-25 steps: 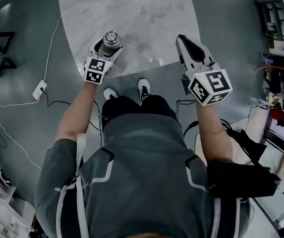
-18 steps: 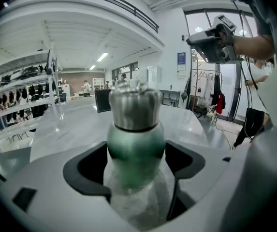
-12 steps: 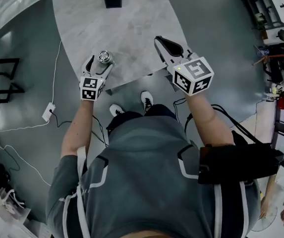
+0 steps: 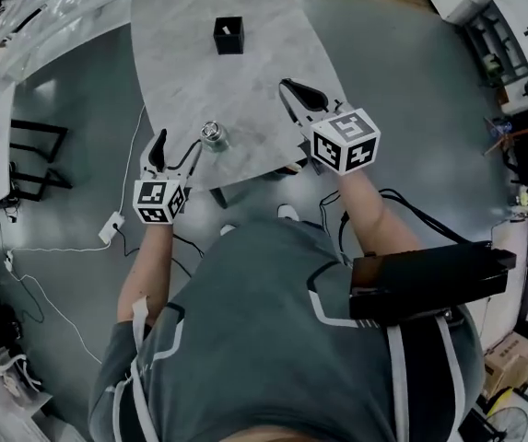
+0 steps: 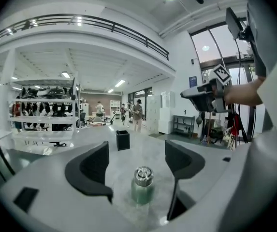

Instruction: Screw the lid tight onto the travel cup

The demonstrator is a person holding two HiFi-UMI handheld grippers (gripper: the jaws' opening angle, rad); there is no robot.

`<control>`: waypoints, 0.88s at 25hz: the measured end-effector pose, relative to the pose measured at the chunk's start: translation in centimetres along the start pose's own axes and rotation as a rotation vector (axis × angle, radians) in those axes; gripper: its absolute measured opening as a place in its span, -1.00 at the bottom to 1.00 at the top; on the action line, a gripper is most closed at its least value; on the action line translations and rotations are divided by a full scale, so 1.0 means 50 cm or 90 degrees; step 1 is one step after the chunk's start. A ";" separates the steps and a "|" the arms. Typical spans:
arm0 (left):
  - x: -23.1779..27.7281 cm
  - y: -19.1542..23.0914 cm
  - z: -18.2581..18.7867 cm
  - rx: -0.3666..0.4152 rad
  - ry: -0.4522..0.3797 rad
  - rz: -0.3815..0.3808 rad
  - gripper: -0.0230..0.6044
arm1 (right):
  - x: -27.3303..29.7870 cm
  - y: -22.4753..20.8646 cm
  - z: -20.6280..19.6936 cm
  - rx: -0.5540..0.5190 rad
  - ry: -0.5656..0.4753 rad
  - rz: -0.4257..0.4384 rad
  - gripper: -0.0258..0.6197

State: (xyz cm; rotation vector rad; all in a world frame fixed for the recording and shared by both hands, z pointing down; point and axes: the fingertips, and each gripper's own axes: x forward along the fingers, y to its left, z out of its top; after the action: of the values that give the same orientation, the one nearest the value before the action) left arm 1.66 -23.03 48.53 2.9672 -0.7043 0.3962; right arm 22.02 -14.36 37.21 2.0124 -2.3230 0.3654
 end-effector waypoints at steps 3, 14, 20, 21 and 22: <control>-0.026 0.011 0.043 -0.020 -0.019 0.030 0.22 | 0.003 0.008 0.016 -0.007 -0.011 0.013 -0.81; -0.093 0.033 0.209 -0.064 -0.122 0.088 -0.83 | 0.021 0.021 0.061 -0.048 -0.032 0.018 -0.84; -0.097 0.018 0.242 -0.059 -0.130 0.087 -0.90 | 0.013 0.017 0.075 -0.055 -0.041 0.012 -0.84; -0.097 0.016 0.245 -0.059 -0.129 0.088 -0.90 | 0.010 0.016 0.076 -0.057 -0.041 0.010 -0.84; -0.098 0.016 0.248 -0.059 -0.129 0.089 -0.90 | 0.009 0.015 0.077 -0.058 -0.042 0.008 -0.84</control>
State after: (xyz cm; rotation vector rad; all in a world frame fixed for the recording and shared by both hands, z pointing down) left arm -0.02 -23.14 35.27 2.9053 -0.9277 0.0680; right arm 21.66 -15.47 33.46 1.9972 -2.3451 0.1926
